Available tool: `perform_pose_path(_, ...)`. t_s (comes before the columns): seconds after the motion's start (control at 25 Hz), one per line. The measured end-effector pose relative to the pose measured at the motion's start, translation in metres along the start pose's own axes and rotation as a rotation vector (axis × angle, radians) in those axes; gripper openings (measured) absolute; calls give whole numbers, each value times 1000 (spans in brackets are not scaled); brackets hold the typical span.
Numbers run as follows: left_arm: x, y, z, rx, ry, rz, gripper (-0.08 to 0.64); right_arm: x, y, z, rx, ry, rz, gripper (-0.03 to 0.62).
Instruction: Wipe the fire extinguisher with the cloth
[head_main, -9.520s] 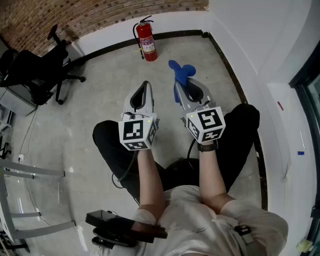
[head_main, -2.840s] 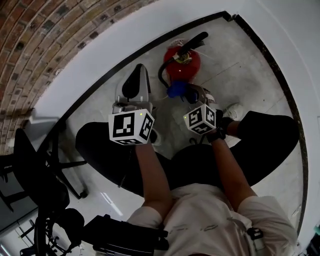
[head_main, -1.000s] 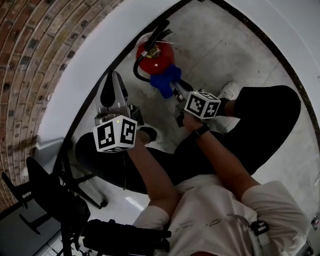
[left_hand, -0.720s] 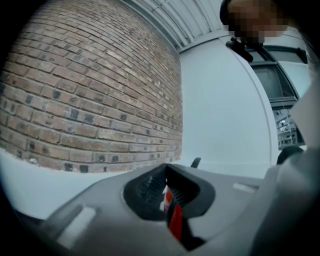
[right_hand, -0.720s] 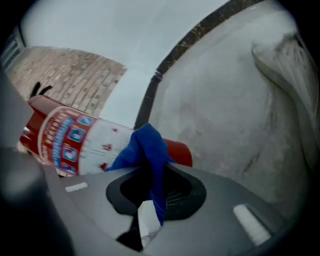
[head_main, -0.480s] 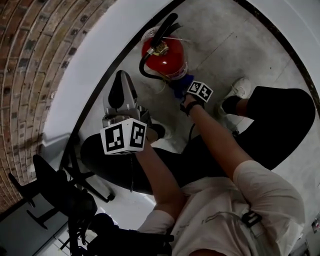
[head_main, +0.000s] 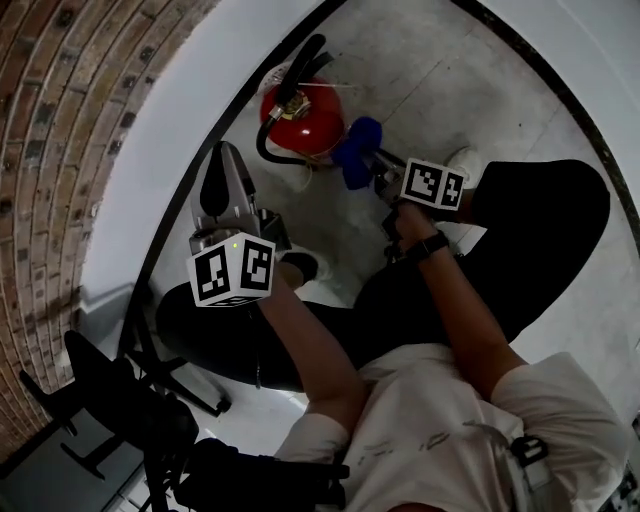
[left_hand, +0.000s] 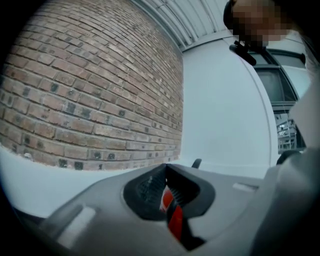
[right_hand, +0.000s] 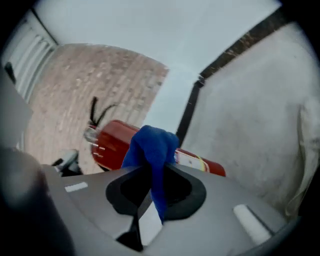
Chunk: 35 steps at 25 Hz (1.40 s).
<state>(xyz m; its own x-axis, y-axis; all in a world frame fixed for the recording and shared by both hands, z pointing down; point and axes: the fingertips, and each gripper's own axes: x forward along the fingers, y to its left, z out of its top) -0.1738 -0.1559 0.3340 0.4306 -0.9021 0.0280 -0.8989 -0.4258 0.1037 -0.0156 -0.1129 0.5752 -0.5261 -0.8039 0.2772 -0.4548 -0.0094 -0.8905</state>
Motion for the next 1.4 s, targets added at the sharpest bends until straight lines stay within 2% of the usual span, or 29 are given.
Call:
perform_pose_path(0.04,3,-2,3,1,-5,-5,0,-12,33,18,-32,-2,62,61)
perform_pose_path(0.08,5,-4,7,0,-11,-8,0,-22,61,34,-20,-7,121,60)
perform_pose_path(0.16,7,-8,13,-4,-22,-14,0,-33,107,61,67,-25,237,60)
perform_pose_path(0.24,7,-12,17,1,-29,-25,0,-30,149,76,49,-29,373,61)
perform_pose_path(0.32,7,-16,18,6,-31,-33,0,-18,173,76,18,-13,445,61)
perform_pose_path(0.36,6,-16,17,7,-31,-32,0,-12,173,73,30,-4,443,61)
perform_pose_path(0.52,4,-15,9,12,-13,-27,1,-1,136,62,64,-3,344,60)
perform_pose_path(0.6,4,-14,6,8,-7,-25,2,-2,105,60,76,-23,289,60)
perform_pose_path(0.68,5,-13,2,2,-2,-25,1,3,64,52,69,-15,192,60)
perform_pose_path(0.92,6,-14,-11,12,29,-24,0,50,-85,-20,136,96,-95,60)
perform_pose_path(1.16,8,-4,-24,25,66,-5,0,75,-201,-93,123,265,-373,60)
perform_pose_path(1.28,9,-3,-29,35,98,6,2,79,-236,-122,75,377,-452,60)
perform_pose_path(1.4,10,2,-28,46,111,18,0,83,-238,-118,41,426,-456,60)
